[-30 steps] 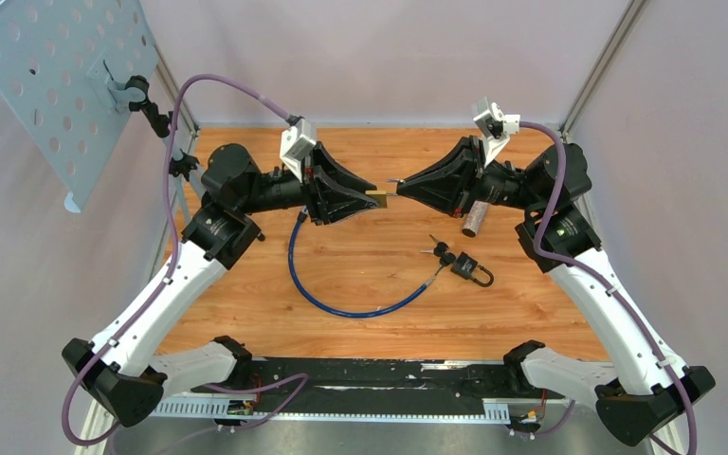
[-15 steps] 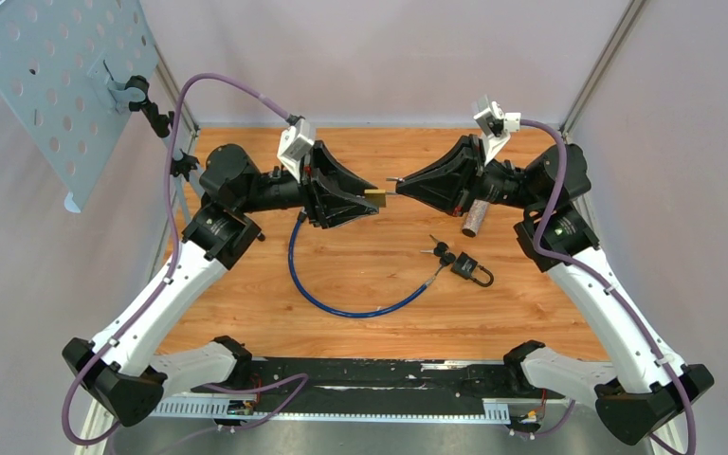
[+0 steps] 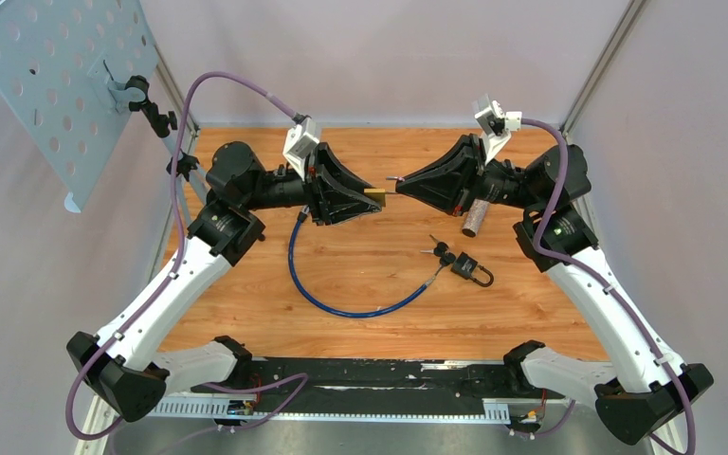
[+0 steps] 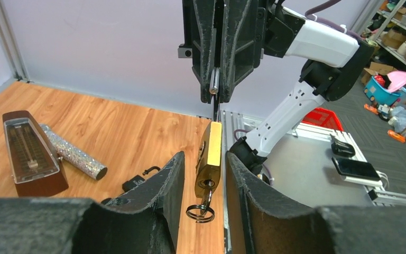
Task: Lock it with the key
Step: Lock the lock.
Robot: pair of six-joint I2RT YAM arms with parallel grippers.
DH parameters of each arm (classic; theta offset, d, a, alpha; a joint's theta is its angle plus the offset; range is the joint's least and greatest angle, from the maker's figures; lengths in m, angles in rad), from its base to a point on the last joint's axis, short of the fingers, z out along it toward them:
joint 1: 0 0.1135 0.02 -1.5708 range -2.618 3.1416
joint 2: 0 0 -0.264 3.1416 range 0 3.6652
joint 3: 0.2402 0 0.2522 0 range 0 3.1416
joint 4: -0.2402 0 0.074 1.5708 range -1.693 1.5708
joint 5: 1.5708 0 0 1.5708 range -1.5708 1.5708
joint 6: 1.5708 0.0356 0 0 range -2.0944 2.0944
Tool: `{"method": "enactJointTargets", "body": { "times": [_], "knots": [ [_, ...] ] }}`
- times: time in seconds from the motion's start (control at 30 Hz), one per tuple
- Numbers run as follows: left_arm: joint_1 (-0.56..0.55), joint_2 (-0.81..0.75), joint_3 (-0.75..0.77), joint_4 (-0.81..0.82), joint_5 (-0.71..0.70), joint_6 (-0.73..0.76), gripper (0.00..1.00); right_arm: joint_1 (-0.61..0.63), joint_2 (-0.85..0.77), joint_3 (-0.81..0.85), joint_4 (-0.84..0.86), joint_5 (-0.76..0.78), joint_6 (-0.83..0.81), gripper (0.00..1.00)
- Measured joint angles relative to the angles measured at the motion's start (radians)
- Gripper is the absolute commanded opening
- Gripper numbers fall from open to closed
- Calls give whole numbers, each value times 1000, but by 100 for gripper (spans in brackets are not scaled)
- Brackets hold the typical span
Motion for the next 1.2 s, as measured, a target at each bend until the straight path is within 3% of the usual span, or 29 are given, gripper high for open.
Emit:
{"method": "enactJointTargets", "body": {
  "times": [0.23, 0.37, 0.43, 0.53, 0.67, 0.7, 0.77, 0.83, 0.87, 1.03, 1.2],
  "knots": [
    [0, 0, 0, 0, 1, 2, 40, 0, 3, -13, 2, 0, 3, 0],
    [0, 5, 0, -1, 0, 7, 34, 0, 13, -16, 2, 5, 7, 0],
    [0, 8, 0, -2, 1, 9, 24, 0, 15, -16, 2, 8, 8, 0],
    [0, 12, 0, -2, 8, 11, 1, 0, 15, -16, 4, 9, 10, 0],
    [0, 12, 0, -3, 9, 15, 0, 0, 15, -18, 5, 10, 11, 0],
    [0, 12, 0, -3, 8, 16, 0, 0, 15, -18, 4, 11, 11, 7],
    [0, 12, 0, -5, 4, 17, 0, 0, 15, -19, 0, 19, 12, 41],
    [0, 11, 0, -24, -18, 27, 0, 0, 15, -19, -9, 39, 15, 67],
    [0, 9, 0, -40, -35, 36, 0, 0, 15, -19, -15, 49, 15, 73],
    [2, 2, 3, -114, -125, 64, 0, 0, 3, -29, -50, 150, -17, 79],
    [3, 2, 29, -181, -168, 70, 0, 0, -32, -32, -87, 246, -74, 68]
  ]
}}
